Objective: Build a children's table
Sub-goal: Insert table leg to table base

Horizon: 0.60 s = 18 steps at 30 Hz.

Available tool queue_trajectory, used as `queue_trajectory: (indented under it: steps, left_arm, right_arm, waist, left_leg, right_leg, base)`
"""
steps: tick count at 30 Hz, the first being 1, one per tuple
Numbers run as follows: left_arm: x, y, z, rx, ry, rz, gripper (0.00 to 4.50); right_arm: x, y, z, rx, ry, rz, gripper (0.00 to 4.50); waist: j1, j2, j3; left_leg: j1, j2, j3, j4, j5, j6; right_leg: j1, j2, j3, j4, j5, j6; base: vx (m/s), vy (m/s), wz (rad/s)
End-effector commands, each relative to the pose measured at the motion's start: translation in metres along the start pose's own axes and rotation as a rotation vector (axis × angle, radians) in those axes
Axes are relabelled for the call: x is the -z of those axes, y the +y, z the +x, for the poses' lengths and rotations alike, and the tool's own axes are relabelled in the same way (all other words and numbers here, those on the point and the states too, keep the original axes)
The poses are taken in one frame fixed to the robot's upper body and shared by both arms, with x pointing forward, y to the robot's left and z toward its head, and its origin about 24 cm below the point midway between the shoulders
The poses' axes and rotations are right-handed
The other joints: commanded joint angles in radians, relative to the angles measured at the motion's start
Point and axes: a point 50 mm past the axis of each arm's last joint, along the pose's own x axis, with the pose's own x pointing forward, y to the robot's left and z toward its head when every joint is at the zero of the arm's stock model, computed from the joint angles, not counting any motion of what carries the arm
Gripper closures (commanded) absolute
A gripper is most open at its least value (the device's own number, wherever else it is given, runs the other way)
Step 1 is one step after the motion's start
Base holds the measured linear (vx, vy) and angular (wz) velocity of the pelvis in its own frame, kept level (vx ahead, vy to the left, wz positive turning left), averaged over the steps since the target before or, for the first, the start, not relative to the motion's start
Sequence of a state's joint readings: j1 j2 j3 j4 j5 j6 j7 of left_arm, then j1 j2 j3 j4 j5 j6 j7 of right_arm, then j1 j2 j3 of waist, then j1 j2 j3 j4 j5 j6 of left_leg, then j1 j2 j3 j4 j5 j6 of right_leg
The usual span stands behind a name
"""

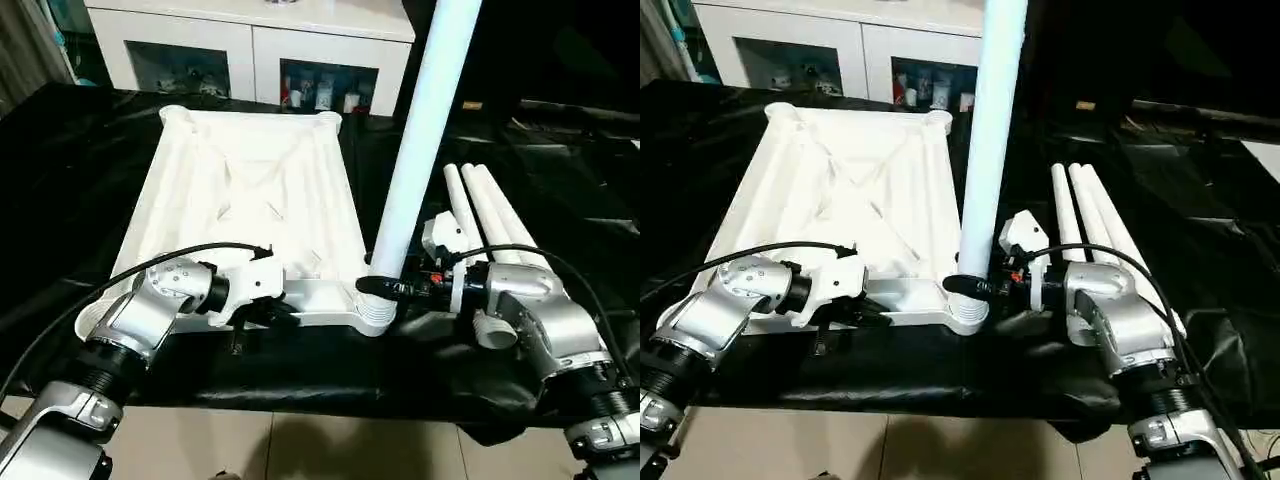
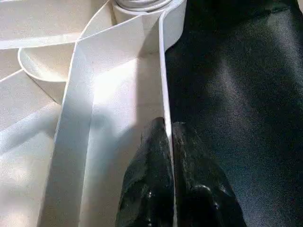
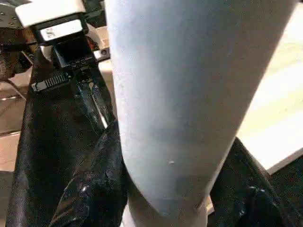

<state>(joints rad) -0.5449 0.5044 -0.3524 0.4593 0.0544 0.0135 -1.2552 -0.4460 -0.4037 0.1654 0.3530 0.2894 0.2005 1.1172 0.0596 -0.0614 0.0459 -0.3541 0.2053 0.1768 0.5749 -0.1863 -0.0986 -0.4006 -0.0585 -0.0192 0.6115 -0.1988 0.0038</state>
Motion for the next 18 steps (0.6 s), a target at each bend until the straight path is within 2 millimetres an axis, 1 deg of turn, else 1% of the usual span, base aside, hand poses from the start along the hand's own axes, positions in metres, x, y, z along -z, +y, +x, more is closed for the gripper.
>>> queue_trajectory:
  steps: [1,3,6,8,9,10,11,13,14,15,16,18]
  left_arm:
    - [-0.007,-0.001,0.003,-0.003,-0.041,0.032,4.5]
    - [-0.009,0.0,0.003,-0.016,-0.054,0.034,4.5]
    - [-0.009,0.001,0.002,-0.02,-0.059,0.032,4.5]
    - [-0.009,0.001,0.002,-0.021,-0.061,0.03,4.5]
    - [-0.009,0.001,0.002,-0.021,-0.064,0.028,4.5]
    - [-0.01,0.001,0.003,-0.02,-0.065,0.027,4.5]
    - [-0.01,0.001,0.002,-0.019,-0.067,0.025,4.5]
    - [-0.01,0.001,0.002,-0.018,-0.069,0.024,4.5]
    - [-0.01,0.001,0.002,-0.017,-0.07,0.023,4.5]
    - [-0.009,0.0,0.002,-0.015,-0.069,0.023,4.5]
    - [-0.009,0.0,0.002,-0.013,-0.069,0.023,4.5]
    - [-0.009,0.0,0.003,-0.007,-0.07,0.023,4.5]
  right_arm:
    - [0.043,0.015,0.004,-0.059,0.131,0.126,2.66]
    - [0.045,0.014,0.003,-0.041,0.088,0.138,2.66]
    - [0.049,0.014,0.002,-0.018,0.075,0.162,2.66]
    - [0.052,0.013,0.001,0.007,0.068,0.187,2.66]
    - [0.054,0.013,0.0,0.015,0.065,0.198,2.66]
    - [0.055,0.013,0.0,0.019,0.062,0.206,2.66]
    - [0.056,0.013,-0.001,0.032,0.053,0.223,2.66]
    - [0.057,0.012,-0.002,0.05,0.045,0.242,2.66]
    - [0.058,0.011,-0.002,0.054,0.042,0.248,2.66]
    - [0.06,0.012,-0.003,0.054,0.057,0.251,2.66]
    - [0.063,0.012,-0.004,0.053,0.069,0.26,2.66]
    - [0.07,0.015,-0.007,0.045,0.105,0.266,2.66]
  waist:
    - [-0.006,0.001,-0.033]
    - [-0.007,0.001,-0.033]
    - [-0.008,0.002,-0.033]
    - [-0.009,0.005,-0.032]
    - [-0.01,0.004,-0.032]
    - [-0.009,0.007,-0.032]
    - [-0.01,0.007,-0.032]
    - [-0.01,0.012,-0.033]
    - [-0.011,0.009,-0.033]
    - [-0.01,0.016,-0.032]
    - [-0.012,0.014,-0.032]
    - [-0.012,0.014,-0.031]
  left_leg:
    - [0.003,0.025,0.0,-0.071,-0.237,0.035]
    - [0.003,0.025,0.0,-0.072,-0.242,0.035]
    - [0.004,0.026,-0.001,-0.073,-0.256,0.034]
    - [0.005,0.026,-0.003,-0.076,-0.277,0.029]
    - [0.005,0.026,-0.003,-0.076,-0.279,0.028]
    - [0.005,0.026,-0.003,-0.076,-0.278,0.027]
    - [0.004,0.027,-0.003,-0.077,-0.28,0.026]
    - [0.005,0.027,-0.004,-0.077,-0.284,0.023]
    - [0.005,0.027,-0.004,-0.078,-0.288,0.021]
    - [0.006,0.027,-0.004,-0.078,-0.29,0.02]
    - [0.005,0.027,-0.004,-0.078,-0.294,0.02]
    - [0.006,0.026,-0.004,-0.079,-0.309,0.017]
  right_leg:
    - [0.031,-0.061,0.034,-0.078,-0.234,-0.196]
    - [0.031,-0.061,0.034,-0.079,-0.238,-0.195]
    - [0.03,-0.06,0.034,-0.081,-0.253,-0.194]
    - [0.029,-0.061,0.034,-0.084,-0.281,-0.19]
    - [0.028,-0.06,0.034,-0.084,-0.286,-0.188]
    - [0.028,-0.061,0.034,-0.084,-0.284,-0.188]
    - [0.028,-0.06,0.034,-0.085,-0.283,-0.188]
    - [0.028,-0.06,0.035,-0.084,-0.273,-0.192]
    - [0.028,-0.059,0.034,-0.084,-0.269,-0.194]
    - [0.027,-0.06,0.034,-0.083,-0.265,-0.196]
    - [0.027,-0.058,0.034,-0.085,-0.265,-0.197]
    - [0.027,-0.059,0.034,-0.087,-0.285,-0.194]
  base:
    - [0.0,0.0,0.0]
    - [0.0,0.0,0.0]
    - [0.0,0.0,0.0]
    - [0.0,0.0,0.0]
    - [0.0,0.0,0.0]
    - [0.0,0.0,0.0]
    - [0.0,0.0,0.0]
    - [0.0,0.0,0.0]
    - [0.0,0.0,0.0]
    - [0.0,0.0,0.0]
    - [0.0,0.0,0.0]
    - [0.0,0.0,0.0]
